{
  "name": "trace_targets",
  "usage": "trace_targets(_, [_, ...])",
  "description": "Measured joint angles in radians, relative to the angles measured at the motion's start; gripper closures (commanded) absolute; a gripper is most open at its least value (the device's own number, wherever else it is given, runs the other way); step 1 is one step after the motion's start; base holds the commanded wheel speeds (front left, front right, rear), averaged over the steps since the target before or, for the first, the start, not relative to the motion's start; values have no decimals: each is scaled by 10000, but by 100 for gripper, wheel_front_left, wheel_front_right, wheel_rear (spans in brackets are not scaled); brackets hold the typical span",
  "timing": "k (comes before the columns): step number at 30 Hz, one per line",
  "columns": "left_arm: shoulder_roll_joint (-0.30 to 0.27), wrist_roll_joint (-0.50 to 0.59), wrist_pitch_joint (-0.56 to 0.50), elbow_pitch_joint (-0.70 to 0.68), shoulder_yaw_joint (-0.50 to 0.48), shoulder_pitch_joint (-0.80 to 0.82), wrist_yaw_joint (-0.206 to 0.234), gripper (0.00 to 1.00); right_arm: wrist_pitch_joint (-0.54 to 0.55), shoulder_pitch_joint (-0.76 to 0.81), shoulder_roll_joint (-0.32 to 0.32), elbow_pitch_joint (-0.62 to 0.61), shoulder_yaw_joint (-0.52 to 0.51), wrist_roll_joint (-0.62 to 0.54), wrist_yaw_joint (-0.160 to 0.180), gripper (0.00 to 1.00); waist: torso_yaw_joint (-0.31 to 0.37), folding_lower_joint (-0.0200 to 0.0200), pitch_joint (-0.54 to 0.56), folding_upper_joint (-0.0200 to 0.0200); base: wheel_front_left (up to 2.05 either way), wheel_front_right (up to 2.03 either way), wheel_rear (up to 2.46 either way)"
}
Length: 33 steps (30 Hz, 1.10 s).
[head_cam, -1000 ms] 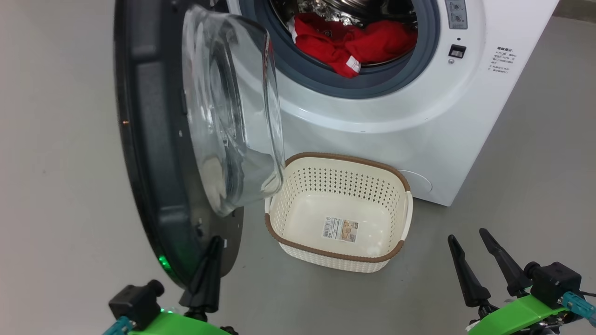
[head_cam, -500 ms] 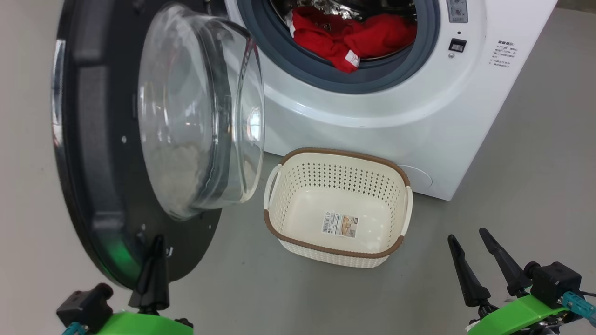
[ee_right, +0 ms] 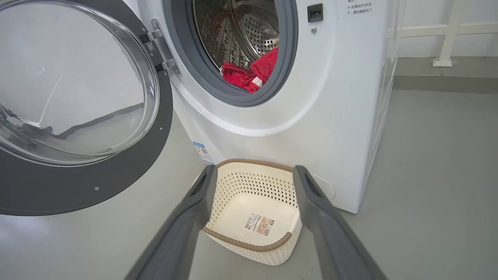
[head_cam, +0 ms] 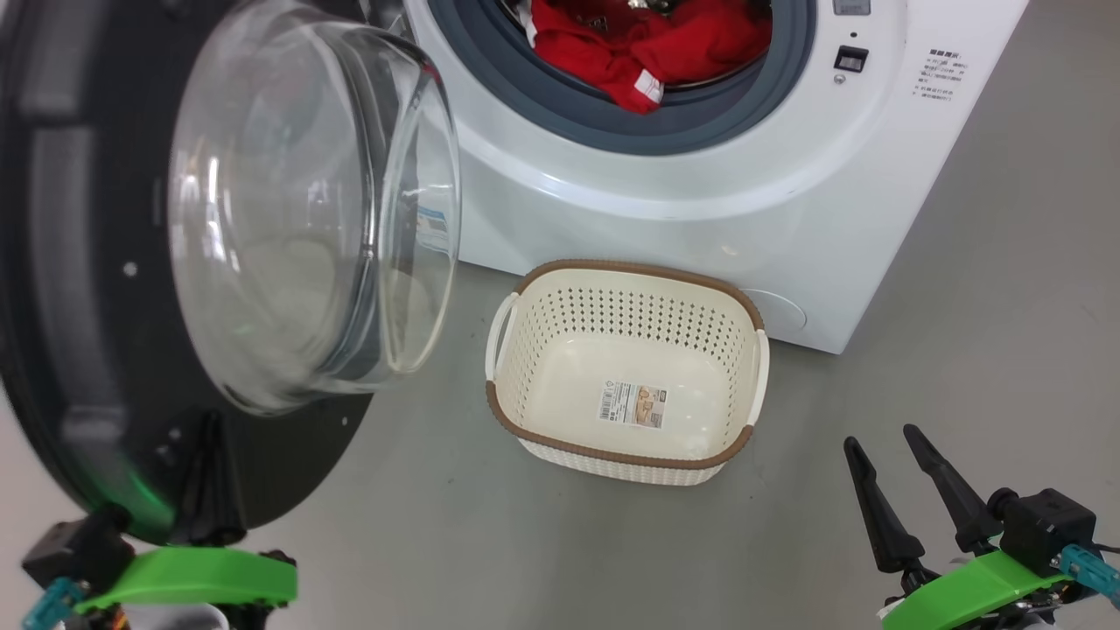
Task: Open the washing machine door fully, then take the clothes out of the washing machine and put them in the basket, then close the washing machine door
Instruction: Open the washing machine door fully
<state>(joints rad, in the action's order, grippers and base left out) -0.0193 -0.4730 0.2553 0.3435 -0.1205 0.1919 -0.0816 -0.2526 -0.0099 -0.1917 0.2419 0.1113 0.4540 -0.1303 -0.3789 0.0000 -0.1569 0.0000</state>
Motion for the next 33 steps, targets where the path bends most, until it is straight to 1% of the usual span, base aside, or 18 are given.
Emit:
trace_targets(1, [13,2,0,165,-222,174,-71,100,0,-18,-23,-2,0,0,0,0,21,0,-61,0,0,0,0])
trace_targets(10, [54,272,0,748,-1354,783,-173,100,0,-214,-71,-21,17,0,0,0,153,0,-222,0,0,0,0])
trace_targets(13, [61,525,0,909,-1795,950,-186,100,0,-216,-100,-21,27,0,0,0,193,0,-277,0,0,0,0])
trace_targets(17, [75,880,0,1116,-2353,1163,-322,100,0,-217,-148,-23,33,0,0,0,247,0,-338,0,0,0,0])
trace_targets(24, [111,1269,0,1365,-3154,1530,-420,100,0,-241,-211,-73,63,0,0,0,292,0,-515,0,0,0,0])
trace_targets(33, [130,1783,2,1601,-4211,2166,-435,100,0,-418,-330,-151,54,0,0,0,351,0,-786,0,0,0,0])
